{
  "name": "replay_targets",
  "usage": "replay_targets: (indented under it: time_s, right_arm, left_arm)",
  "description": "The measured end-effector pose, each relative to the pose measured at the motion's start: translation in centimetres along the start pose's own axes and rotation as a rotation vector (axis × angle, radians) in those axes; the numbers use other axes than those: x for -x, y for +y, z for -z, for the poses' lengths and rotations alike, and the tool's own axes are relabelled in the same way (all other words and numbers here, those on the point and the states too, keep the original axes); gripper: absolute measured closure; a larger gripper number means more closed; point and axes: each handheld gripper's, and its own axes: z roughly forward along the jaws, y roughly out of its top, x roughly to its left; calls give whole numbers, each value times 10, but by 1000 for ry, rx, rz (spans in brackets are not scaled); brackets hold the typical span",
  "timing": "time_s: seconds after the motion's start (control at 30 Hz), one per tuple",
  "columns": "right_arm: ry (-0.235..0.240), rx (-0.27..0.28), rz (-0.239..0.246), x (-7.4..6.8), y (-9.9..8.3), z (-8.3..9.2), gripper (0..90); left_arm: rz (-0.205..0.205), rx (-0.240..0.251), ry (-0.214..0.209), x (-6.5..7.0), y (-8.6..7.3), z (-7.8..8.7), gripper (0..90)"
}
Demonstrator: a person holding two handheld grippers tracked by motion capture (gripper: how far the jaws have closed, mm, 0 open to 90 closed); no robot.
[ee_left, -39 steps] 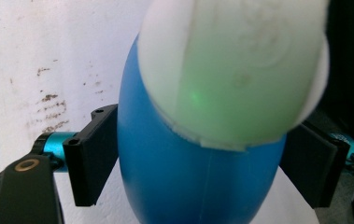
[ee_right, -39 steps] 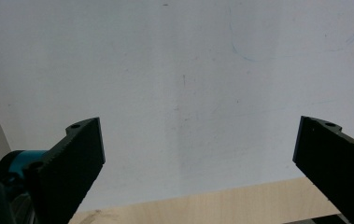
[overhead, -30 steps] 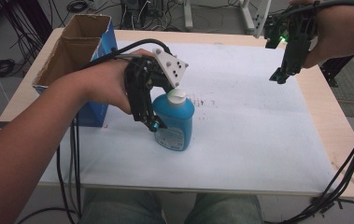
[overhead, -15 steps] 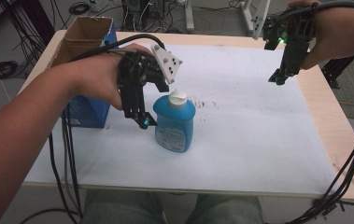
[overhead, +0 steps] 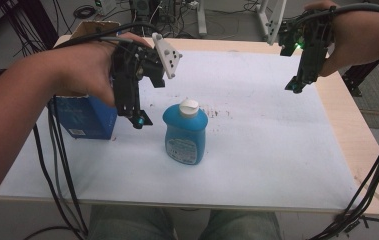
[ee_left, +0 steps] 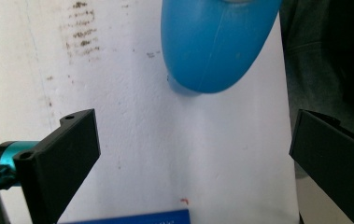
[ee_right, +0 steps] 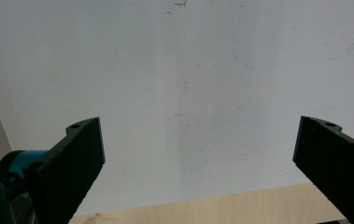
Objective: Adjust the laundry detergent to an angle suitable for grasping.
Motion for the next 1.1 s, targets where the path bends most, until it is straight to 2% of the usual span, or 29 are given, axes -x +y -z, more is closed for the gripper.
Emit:
replay_targets:
  time_s: [0.1, 0.13, 0.2, 0.23, 0.3, 0.4, 0.43, 0.67, 0.7, 0.93, 0.97, 1.03, 1.1]
  right_arm:
    - [0, 0, -3, -1, 1, 0, 12]
    - [1, -2, 0, -1, 2, 0, 12]
    - [2, -2, 3, -1, 2, 0, 12]
    - [3, -3, 4, -1, 3, 1, 11]
    - [2, -2, 3, -1, 3, 1, 12]
    - [2, -1, 5, -1, 4, 1, 11]
    - [2, -1, 10, -1, 5, 2, 12]
    - [1, 4, 12, 0, 6, 3, 12]
    - [-3, 5, 10, 1, 6, 4, 11]
    - [1, 4, 14, 3, 6, 2, 11]
    - [1, 8, 16, 3, 7, 2, 12]
    - [1, 9, 17, 3, 7, 2, 12]
    - [2, 5, 12, 3, 6, 2, 11]
  left_arm:
    - [4, -12, 1, 0, -1, 3, 17]
    - [12, -33, -2, -1, -2, 5, 16]
    - [22, -43, -3, -2, -2, 6, 16]
    - [31, -72, 0, -3, -3, 8, 16]
    - [39, -83, -4, -3, -3, 9, 16]
    - [73, -124, -18, -6, -5, 14, 16]
    - [78, -136, -11, -7, -5, 15, 16]
    - [107, -181, -13, -10, -4, 22, 17]
    - [118, -200, -16, -13, -3, 25, 17]
    - [135, -213, -6, -24, -1, 31, 17]
    - [143, -211, -9, -31, 1, 33, 17]
    - [143, -211, -9, -31, 1, 33, 17]
    - [150, -217, -13, -36, 2, 32, 17]
